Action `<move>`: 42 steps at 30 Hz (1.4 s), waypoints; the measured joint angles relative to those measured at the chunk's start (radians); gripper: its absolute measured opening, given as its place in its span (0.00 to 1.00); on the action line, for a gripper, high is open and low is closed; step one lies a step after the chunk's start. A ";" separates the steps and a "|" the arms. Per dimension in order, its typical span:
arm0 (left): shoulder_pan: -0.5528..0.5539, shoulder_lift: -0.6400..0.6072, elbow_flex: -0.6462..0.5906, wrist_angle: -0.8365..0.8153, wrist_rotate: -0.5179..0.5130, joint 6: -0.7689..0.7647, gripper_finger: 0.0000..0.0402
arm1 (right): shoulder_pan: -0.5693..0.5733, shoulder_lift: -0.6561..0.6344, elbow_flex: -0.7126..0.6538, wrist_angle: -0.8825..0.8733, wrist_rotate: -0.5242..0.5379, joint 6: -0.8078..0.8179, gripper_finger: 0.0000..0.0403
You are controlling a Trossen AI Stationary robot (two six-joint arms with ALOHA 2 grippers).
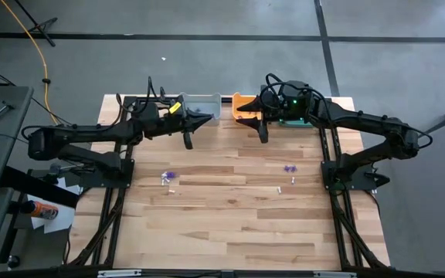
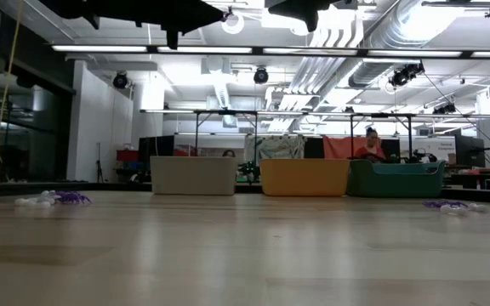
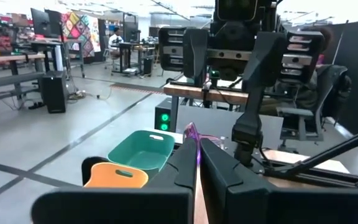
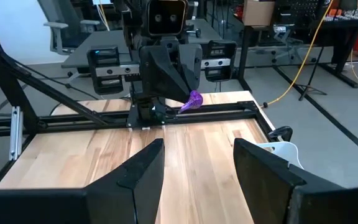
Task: Sort Halloween decoration
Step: Put the purple witch hat toy into the orange bin
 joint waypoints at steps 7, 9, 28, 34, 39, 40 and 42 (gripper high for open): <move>0.007 0.026 0.002 -0.001 -0.070 0.079 0.00 | 0.000 0.000 0.000 0.002 0.028 -0.001 0.47; 0.024 0.071 0.034 -0.034 -0.101 0.095 0.00 | 0.000 0.000 0.000 0.019 0.043 -0.002 0.47; 0.252 0.877 0.767 -0.441 -0.046 0.122 0.00 | -0.028 0.000 0.000 0.267 0.180 0.019 0.47; 0.249 0.962 0.848 -0.575 -0.029 0.103 0.00 | -0.029 0.000 0.000 0.246 0.195 0.035 0.47; 0.246 0.985 0.850 -0.637 -0.029 0.117 0.00 | -0.028 0.000 0.000 0.231 0.195 0.043 0.47; 0.246 0.989 0.850 -0.647 -0.029 0.120 0.00 | -0.029 0.000 0.000 0.230 0.194 0.043 0.47; 0.246 0.997 0.850 -0.656 -0.030 0.120 0.00 | -0.029 0.000 0.000 0.230 0.194 0.043 0.47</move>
